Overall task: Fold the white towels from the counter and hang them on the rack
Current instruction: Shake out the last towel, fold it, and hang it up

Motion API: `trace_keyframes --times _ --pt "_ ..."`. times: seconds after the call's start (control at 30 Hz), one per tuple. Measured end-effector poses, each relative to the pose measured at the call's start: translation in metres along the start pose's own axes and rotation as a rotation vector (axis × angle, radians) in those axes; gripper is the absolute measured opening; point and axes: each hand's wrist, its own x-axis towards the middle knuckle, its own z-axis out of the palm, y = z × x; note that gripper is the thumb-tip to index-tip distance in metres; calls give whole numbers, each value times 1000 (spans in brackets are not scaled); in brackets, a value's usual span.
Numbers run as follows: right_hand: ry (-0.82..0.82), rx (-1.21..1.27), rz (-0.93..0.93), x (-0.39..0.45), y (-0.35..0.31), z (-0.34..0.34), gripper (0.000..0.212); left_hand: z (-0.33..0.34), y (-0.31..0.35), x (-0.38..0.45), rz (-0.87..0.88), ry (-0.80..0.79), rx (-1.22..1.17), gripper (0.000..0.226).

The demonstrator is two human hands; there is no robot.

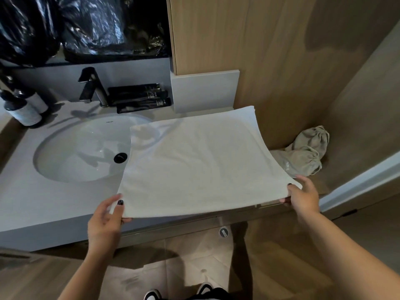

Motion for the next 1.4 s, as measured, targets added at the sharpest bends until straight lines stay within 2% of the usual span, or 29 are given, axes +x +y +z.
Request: trace_keyframes --times 0.1,0.2,0.3,0.37,0.53,0.63,0.73,0.8,0.87,1.0,1.13,1.3,1.4 --pt "-135 -47 -96 1 -16 -12 21 -16 17 9 56 -204 57 17" --pt "-301 -71 -93 7 -33 -25 23 -28 28 20 88 -393 86 35" --pt "-477 -286 -207 3 -52 -38 27 -32 35 27 154 -415 236 40" --pt "-483 -468 -313 -3 -63 -43 28 -36 35 36 233 -342 303 33" --pt "-420 -340 -358 -4 -76 -55 17 -47 33 39 317 -188 266 12" --pt "-374 -389 -462 -2 -73 -60 3 -45 31 38 375 -123 253 11" --pt "-226 -492 -577 -2 -74 -62 11 -42 36 38 412 -96 158 17" --pt "-127 -520 -597 -2 -81 -57 7 -38 42 42 423 -103 117 17" --pt "-80 -499 -588 0 -90 -47 6 -33 50 51 410 -102 87 10" --pt "-57 -364 -494 -1 -113 -19 4 -15 70 83 456 -66 37 14" --pt "46 -311 -455 7 -118 17 12 9 74 129 353 -55 -110 20" --pt "141 -302 -371 29 -124 56 24 46 69 188 323 -23 -99 23" --pt "190 -296 -360 45 -136 78 24 63 66 224 262 -51 -84 27"
